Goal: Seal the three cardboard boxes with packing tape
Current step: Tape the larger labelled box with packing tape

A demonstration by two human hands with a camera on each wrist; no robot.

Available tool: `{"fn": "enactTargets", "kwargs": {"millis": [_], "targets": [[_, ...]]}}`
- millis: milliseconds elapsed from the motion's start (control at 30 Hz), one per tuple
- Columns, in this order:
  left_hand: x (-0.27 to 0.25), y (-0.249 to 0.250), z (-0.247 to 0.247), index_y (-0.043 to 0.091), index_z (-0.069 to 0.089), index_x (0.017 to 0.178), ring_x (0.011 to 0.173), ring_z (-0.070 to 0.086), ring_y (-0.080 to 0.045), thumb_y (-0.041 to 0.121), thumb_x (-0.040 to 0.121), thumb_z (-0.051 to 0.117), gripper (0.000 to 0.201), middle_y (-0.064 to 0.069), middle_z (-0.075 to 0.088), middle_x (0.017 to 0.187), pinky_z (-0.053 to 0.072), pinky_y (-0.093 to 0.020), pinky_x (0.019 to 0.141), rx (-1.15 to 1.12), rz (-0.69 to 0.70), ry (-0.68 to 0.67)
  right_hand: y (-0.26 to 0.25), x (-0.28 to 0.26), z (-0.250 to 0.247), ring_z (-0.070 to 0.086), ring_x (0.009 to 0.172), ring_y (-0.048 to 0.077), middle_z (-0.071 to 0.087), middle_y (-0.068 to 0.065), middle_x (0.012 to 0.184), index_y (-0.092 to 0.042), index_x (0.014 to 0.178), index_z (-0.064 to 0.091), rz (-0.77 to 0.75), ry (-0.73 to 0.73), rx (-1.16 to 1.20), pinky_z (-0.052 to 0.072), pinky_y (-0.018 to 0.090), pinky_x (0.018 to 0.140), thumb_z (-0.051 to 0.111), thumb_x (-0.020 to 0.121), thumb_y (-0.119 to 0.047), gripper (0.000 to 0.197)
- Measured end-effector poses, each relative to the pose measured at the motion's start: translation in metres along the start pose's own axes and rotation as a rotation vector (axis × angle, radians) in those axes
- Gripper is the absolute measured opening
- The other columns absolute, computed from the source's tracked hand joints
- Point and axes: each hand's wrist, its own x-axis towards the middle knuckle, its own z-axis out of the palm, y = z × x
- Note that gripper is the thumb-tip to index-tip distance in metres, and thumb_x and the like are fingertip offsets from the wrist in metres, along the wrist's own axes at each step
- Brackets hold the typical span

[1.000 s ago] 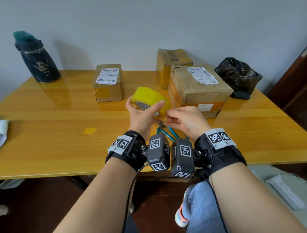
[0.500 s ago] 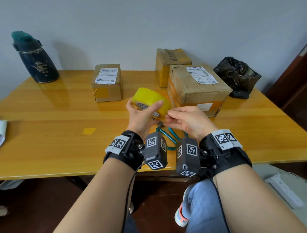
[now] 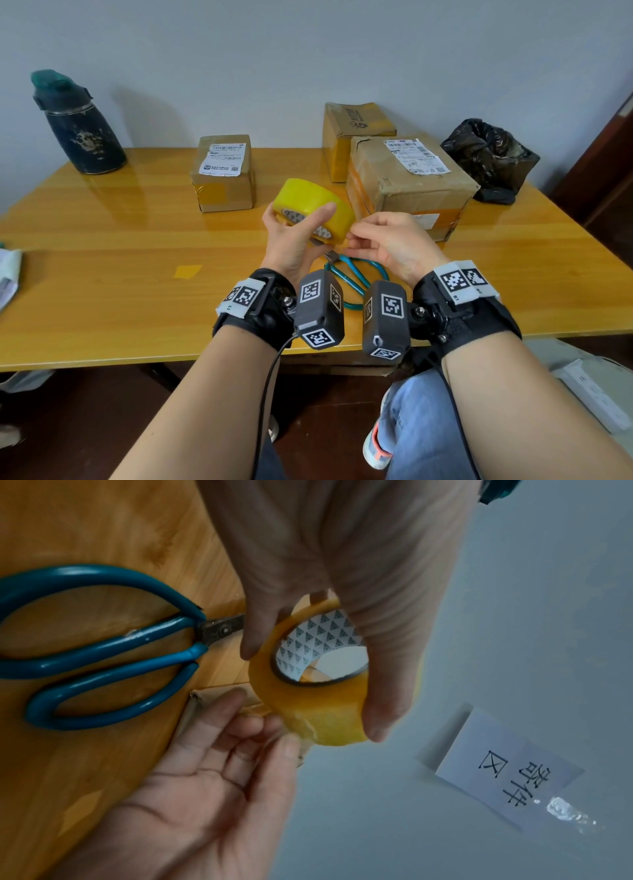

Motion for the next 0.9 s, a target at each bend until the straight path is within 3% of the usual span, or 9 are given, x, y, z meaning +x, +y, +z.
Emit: {"fn": "enactTargets", "kwargs": {"millis": [100, 200, 300, 467, 600, 700, 900], "targets": [[0.002, 0.002, -0.002, 0.028, 0.016, 0.141, 0.115, 0.057, -0.03, 0.011, 0.072, 0.079, 0.095, -0.008, 0.051, 0.128, 0.055, -0.052, 0.083, -0.005, -0.007, -0.001, -0.003, -0.002, 0.0, 0.065, 0.075, 0.022, 0.066, 0.013, 0.078, 0.002, 0.092, 0.063, 0.025, -0.058, 0.001, 0.059, 0.037, 0.076, 0.073, 0.078, -0.007, 0.02], [0.003, 0.001, -0.001, 0.029, 0.017, 0.141, 0.115, 0.058, -0.031, 0.015, 0.065, 0.084, 0.102, -0.01, 0.052, 0.129, 0.055, -0.052, 0.084, 0.012, -0.014, -0.02, -0.006, -0.001, 0.004, 0.064, 0.067, 0.017, 0.065, 0.009, 0.071, 0.0, 0.09, 0.063, 0.041, -0.028, -0.055, 0.059, 0.035, 0.07, 0.079, 0.072, -0.016, 0.029], [0.004, 0.0, -0.001, 0.031, 0.02, 0.14, 0.115, 0.057, -0.032, 0.017, 0.063, 0.085, 0.102, -0.01, 0.052, 0.128, 0.052, -0.058, 0.088, -0.011, -0.015, -0.036, -0.005, 0.001, 0.007, 0.062, 0.059, 0.013, 0.063, 0.007, 0.066, 0.0, 0.086, 0.063, 0.007, 0.013, -0.088, 0.059, 0.033, 0.067, 0.079, 0.074, -0.012, 0.023], [0.004, -0.003, -0.004, 0.032, 0.023, 0.138, 0.113, 0.059, -0.034, 0.019, 0.059, 0.088, 0.103, -0.01, 0.053, 0.127, 0.052, -0.058, 0.087, -0.029, -0.027, -0.017, 0.0, 0.0, 0.006, 0.063, 0.064, 0.016, 0.064, 0.011, 0.07, 0.005, 0.088, 0.064, -0.016, 0.012, -0.067, 0.06, 0.036, 0.074, 0.074, 0.078, -0.004, 0.016], [0.001, -0.003, -0.001, 0.027, 0.018, 0.141, 0.111, 0.061, -0.03, 0.014, 0.06, 0.085, 0.106, -0.01, 0.054, 0.125, 0.057, -0.051, 0.079, -0.002, 0.01, 0.011, -0.002, -0.002, 0.008, 0.064, 0.065, 0.018, 0.066, 0.013, 0.072, 0.007, 0.09, 0.065, -0.028, 0.055, -0.136, 0.061, 0.033, 0.067, 0.073, 0.079, 0.0, 0.015], [-0.002, -0.004, 0.002, 0.025, 0.021, 0.139, 0.106, 0.061, -0.023, 0.006, 0.07, 0.081, 0.093, -0.006, 0.054, 0.118, 0.059, -0.046, 0.076, 0.067, 0.096, 0.035, -0.004, -0.002, 0.009, 0.064, 0.062, 0.018, 0.066, 0.016, 0.075, 0.008, 0.091, 0.065, -0.01, 0.08, -0.175, 0.06, 0.03, 0.06, 0.072, 0.08, 0.0, 0.016], [-0.003, -0.002, 0.002, 0.025, 0.022, 0.139, 0.103, 0.061, -0.02, 0.003, 0.074, 0.078, 0.088, -0.003, 0.053, 0.116, 0.059, -0.044, 0.077, 0.086, 0.125, 0.012, -0.003, -0.002, 0.009, 0.062, 0.061, 0.017, 0.064, 0.014, 0.072, 0.009, 0.093, 0.062, 0.039, -0.005, -0.066, 0.06, 0.034, 0.064, 0.066, 0.085, 0.003, 0.011]]}}
